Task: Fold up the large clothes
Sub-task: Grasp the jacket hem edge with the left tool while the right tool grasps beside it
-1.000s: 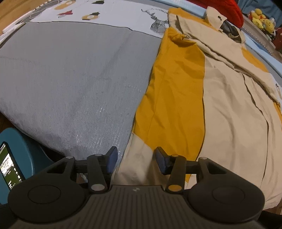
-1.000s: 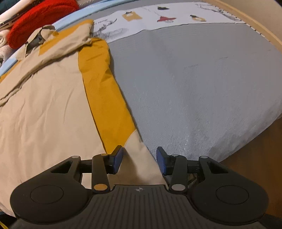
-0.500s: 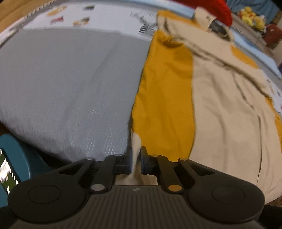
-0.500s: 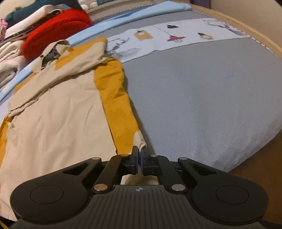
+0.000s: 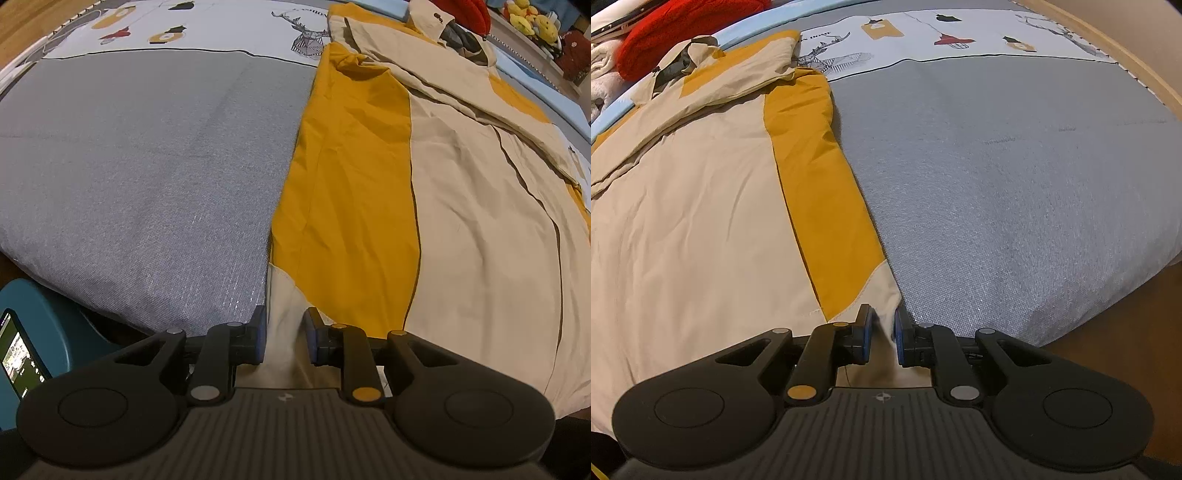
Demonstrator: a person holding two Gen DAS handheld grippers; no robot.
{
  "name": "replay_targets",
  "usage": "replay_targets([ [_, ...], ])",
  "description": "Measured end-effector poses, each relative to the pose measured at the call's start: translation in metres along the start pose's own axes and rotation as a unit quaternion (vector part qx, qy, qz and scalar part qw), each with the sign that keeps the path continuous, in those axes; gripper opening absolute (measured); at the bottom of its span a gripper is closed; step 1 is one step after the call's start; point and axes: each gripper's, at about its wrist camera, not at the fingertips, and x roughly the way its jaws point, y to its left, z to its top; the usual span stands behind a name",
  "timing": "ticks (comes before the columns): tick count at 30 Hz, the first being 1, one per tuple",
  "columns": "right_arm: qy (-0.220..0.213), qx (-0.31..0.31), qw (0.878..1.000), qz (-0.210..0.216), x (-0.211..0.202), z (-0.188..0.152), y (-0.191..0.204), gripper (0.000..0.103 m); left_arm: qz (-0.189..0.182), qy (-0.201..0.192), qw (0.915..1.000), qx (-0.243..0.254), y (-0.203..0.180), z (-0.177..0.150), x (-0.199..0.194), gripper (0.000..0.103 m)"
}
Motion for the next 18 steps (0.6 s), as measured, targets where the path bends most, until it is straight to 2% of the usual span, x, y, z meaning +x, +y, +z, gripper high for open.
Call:
replay_targets([
  [3,0.0,-0.003,1.0,-0.002,0.0,0.0,0.002,0.013,0.001,0.0,1.0,0.001,0.0,0.0,0.0,0.023],
  [4,0.0,-0.006,1.0,-0.003,0.0,-0.001,0.003,0.013,0.0,0.0,1.0,0.005,-0.001,0.0,0.0,0.016],
  [5,0.0,-0.011,1.0,-0.004,0.0,-0.001,0.004,0.013,-0.001,0.0,0.9999,0.013,-0.003,-0.001,0.001,0.004],
  [7,-0.002,-0.019,1.0,0.001,-0.001,-0.001,0.006,0.002,-0.001,-0.008,0.9998,0.017,-0.004,-0.001,-0.003,0.001],
  [11,-0.008,-0.003,1.0,0.005,-0.015,-0.002,0.001,0.0,-0.008,-0.009,0.9992,0.039,-0.01,-0.007,-0.019,0.001],
  [14,0.0,0.011,1.0,-0.009,-0.026,-0.005,-0.005,0.0,0.0,0.026,0.9985,0.048,-0.007,-0.011,-0.01,0.002],
  [16,0.013,0.005,1.0,-0.02,-0.024,-0.008,-0.004,0.0,0.006,0.027,0.9991,0.033,-0.004,-0.008,-0.006,0.006],
  [17,0.019,0.001,1.0,-0.017,-0.021,-0.009,-0.002,0.0,0.01,0.019,0.9995,0.025,-0.002,-0.005,-0.008,0.013],
  [18,0.018,-0.003,1.0,-0.013,-0.02,-0.009,0.0,0.001,0.018,0.008,0.9996,0.02,-0.002,-0.002,-0.012,0.025],
])
